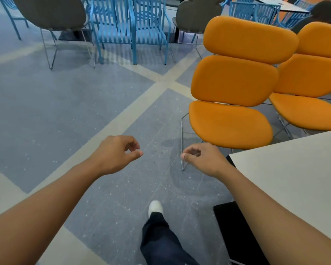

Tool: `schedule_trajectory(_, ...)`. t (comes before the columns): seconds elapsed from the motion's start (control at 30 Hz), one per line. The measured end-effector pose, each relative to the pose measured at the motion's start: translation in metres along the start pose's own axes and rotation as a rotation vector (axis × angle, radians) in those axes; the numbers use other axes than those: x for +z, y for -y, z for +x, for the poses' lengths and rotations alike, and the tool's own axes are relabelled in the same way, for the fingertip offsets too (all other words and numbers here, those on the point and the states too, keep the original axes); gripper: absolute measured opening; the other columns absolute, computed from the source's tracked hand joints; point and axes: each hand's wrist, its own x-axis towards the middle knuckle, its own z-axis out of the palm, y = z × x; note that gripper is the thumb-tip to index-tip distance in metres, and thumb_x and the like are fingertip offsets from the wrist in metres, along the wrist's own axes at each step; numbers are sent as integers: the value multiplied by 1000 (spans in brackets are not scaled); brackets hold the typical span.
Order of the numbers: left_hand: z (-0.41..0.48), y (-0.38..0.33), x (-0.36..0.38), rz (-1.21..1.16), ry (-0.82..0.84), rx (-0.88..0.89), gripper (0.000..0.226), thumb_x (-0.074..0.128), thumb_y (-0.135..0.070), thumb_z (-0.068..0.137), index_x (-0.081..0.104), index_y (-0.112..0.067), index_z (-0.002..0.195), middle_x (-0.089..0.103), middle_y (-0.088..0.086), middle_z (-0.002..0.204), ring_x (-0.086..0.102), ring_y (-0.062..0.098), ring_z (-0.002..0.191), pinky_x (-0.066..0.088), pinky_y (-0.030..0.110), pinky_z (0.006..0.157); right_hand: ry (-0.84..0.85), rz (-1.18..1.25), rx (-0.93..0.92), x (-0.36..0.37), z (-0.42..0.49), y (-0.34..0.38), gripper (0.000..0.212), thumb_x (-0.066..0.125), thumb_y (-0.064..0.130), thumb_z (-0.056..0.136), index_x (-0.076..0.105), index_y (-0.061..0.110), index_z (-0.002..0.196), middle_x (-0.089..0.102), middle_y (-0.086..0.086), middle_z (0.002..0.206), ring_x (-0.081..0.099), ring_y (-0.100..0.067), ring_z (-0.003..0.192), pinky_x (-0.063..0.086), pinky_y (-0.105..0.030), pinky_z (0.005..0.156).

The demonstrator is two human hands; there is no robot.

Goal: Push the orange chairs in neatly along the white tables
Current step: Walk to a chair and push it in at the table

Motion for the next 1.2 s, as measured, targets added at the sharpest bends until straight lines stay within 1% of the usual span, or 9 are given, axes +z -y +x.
schedule_trajectory(0.13,66,18,-7,4,17,9,16,65,-49,84,64,-34,91,65,-17,89,60,6,89,48,27,79,-14,28,15,-2,64,9,16,68,40,93,74,25,95,71,10,97,64,-6,89,53,-30,74)
schedule_trajectory(0.27,152,34,-20,38,27,17,26,66,-49,84,61,-33,104,64,-14,97,59,8,92,49,30,83,-19,18,12,-13,152,15,24,66,41,94,71,23,109,68,9,107,61,-6,93,48,-24,75)
schedule_trajectory(0.43,257,42,-47,93,73,18,45,66,-50,83,55,-33,123,61,-8,116,56,12,103,46,37,94,-5,-18,35,-38,249,32,42,65,47,93,61,30,131,60,8,134,54,-15,121,46,-37,100)
schedule_trajectory(0.5,295,45,-57,96,71,37,49,65,-50,83,52,-33,128,59,-7,123,54,13,110,43,39,99,-6,-27,22,-53,281,38,46,64,47,93,57,32,136,55,7,143,49,-16,131,42,-37,105)
schedule_trajectory(0.6,344,51,-70,114,80,68,55,64,-52,84,49,-33,133,54,-6,134,51,16,120,39,41,103,-42,-32,4,-72,325,47,53,66,48,92,53,32,141,51,8,149,43,-16,138,36,-34,108)
schedule_trajectory(0.73,403,66,-87,107,101,82,56,63,-53,84,47,-34,135,51,-6,138,49,17,123,37,46,106,-58,-31,14,-88,379,57,57,66,50,92,50,33,144,48,7,151,42,-17,139,36,-37,109)
schedule_trajectory(0.97,516,110,-115,115,153,135,53,63,-51,85,50,-33,132,53,-6,135,51,16,121,37,41,105,-117,4,86,-97,482,72,61,67,56,89,48,38,144,50,7,148,44,-19,137,40,-40,107)
schedule_trajectory(1.07,575,134,-135,120,181,183,50,63,-52,84,52,-33,129,54,-7,133,51,14,120,38,40,104,-164,13,129,-101,534,84,59,67,58,87,49,41,141,53,8,145,44,-21,135,43,-46,107)
schedule_trajectory(1.2,653,159,-170,82,194,246,47,64,-52,84,56,-32,126,57,-8,128,54,12,115,42,33,101,-250,56,199,-106,598,110,56,68,58,87,51,43,138,56,8,141,48,-19,130,45,-41,103)
